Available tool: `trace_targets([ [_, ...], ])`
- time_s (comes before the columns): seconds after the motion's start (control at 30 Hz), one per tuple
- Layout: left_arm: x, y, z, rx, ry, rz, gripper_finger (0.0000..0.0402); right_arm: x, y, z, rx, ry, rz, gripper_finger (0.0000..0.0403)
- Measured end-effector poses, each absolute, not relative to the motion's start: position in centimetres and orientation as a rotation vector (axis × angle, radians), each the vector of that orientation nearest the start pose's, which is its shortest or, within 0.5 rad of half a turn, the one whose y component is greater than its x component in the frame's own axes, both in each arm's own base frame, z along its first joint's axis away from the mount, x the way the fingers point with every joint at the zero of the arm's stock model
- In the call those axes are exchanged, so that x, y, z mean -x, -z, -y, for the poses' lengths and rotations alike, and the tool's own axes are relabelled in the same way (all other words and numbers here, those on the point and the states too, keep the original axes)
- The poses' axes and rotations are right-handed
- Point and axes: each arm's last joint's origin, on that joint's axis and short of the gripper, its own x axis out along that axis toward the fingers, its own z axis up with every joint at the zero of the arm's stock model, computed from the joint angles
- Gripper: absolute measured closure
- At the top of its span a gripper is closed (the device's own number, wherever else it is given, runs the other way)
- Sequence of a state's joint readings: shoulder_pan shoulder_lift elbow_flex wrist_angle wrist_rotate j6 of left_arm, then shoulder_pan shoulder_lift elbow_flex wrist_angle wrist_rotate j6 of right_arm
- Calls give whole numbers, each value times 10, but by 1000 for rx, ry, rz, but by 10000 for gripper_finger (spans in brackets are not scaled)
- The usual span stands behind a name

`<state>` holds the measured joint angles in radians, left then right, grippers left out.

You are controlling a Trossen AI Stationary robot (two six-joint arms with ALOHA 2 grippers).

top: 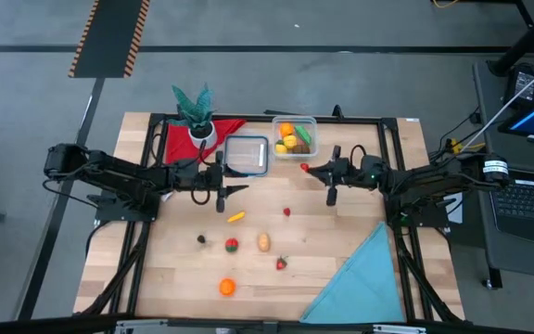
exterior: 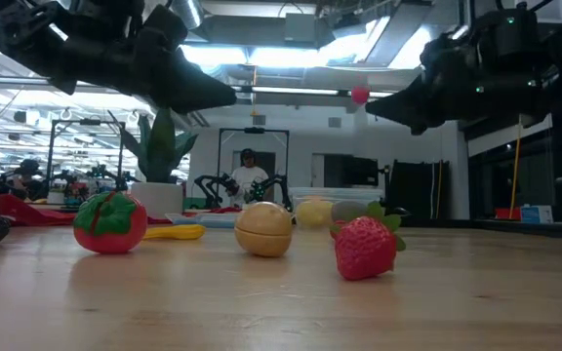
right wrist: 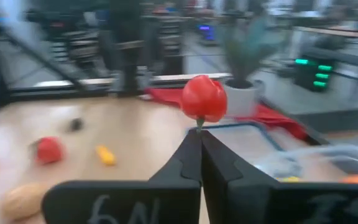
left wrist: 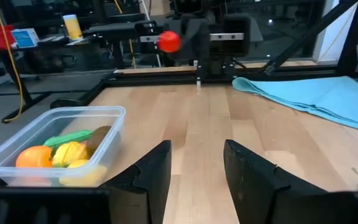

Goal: Pick and placing Produce into tupperware
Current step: Put the cherry into the transparent bin

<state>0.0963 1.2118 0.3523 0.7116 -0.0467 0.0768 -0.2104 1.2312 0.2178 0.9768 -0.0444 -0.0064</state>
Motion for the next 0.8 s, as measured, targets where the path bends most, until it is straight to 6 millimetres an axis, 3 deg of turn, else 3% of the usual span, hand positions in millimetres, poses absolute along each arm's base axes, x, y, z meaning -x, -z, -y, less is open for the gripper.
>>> trace_targets([
  [0.2, -227, -190, -25, -86, -184, -158, 262, -204, -173, 47, 1, 332, -39, 403],
  [0.47, -224, -188, -32, -80, -413, -188, 262, -203, -171, 48, -25, 360, -50, 403],
  [0.8, -224, -187, -32, -81, -418, -192, 262, -203, -169, 49, -47, 408, -68, 403],
])
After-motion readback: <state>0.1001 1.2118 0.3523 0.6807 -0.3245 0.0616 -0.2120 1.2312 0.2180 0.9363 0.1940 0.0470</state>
